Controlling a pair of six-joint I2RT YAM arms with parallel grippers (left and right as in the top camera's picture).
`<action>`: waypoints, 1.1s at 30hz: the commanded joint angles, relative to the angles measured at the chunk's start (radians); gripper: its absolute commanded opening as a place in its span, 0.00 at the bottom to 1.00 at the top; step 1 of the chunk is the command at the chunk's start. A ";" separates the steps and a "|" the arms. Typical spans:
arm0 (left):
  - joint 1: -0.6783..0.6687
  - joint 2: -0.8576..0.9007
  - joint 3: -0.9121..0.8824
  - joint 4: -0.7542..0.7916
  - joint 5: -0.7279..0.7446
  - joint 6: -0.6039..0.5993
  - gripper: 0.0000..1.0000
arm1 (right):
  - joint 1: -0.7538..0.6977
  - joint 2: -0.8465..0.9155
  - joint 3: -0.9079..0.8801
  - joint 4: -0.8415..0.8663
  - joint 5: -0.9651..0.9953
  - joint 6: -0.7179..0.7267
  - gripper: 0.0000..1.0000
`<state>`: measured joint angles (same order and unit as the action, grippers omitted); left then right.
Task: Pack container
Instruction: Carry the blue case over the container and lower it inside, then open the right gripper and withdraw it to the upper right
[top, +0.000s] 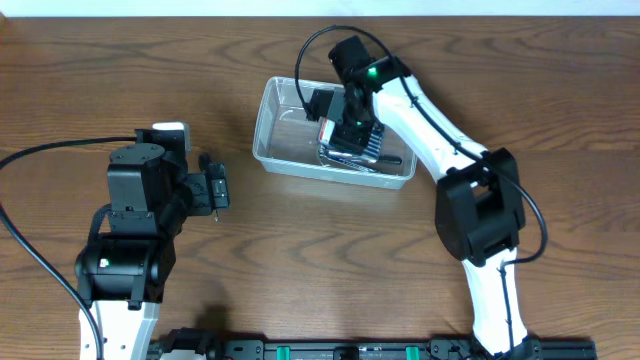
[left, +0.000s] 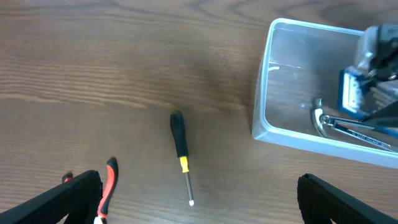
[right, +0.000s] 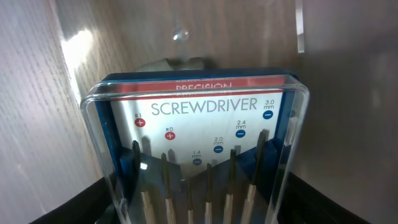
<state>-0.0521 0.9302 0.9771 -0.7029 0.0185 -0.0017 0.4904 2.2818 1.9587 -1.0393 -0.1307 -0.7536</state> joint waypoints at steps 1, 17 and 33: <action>0.006 -0.003 0.024 0.000 -0.011 0.009 0.98 | 0.001 0.027 0.017 -0.006 -0.034 -0.021 0.01; 0.006 -0.004 0.024 -0.034 -0.011 0.008 0.98 | 0.001 -0.154 0.050 -0.001 0.004 0.127 0.99; 0.006 0.213 0.417 -0.385 -0.006 -0.080 0.98 | -0.360 -0.642 0.083 -0.192 -0.001 0.907 0.99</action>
<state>-0.0521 1.0367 1.2358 -1.0348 0.0185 -0.0391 0.2302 1.6459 2.0441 -1.1713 -0.0441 -0.0616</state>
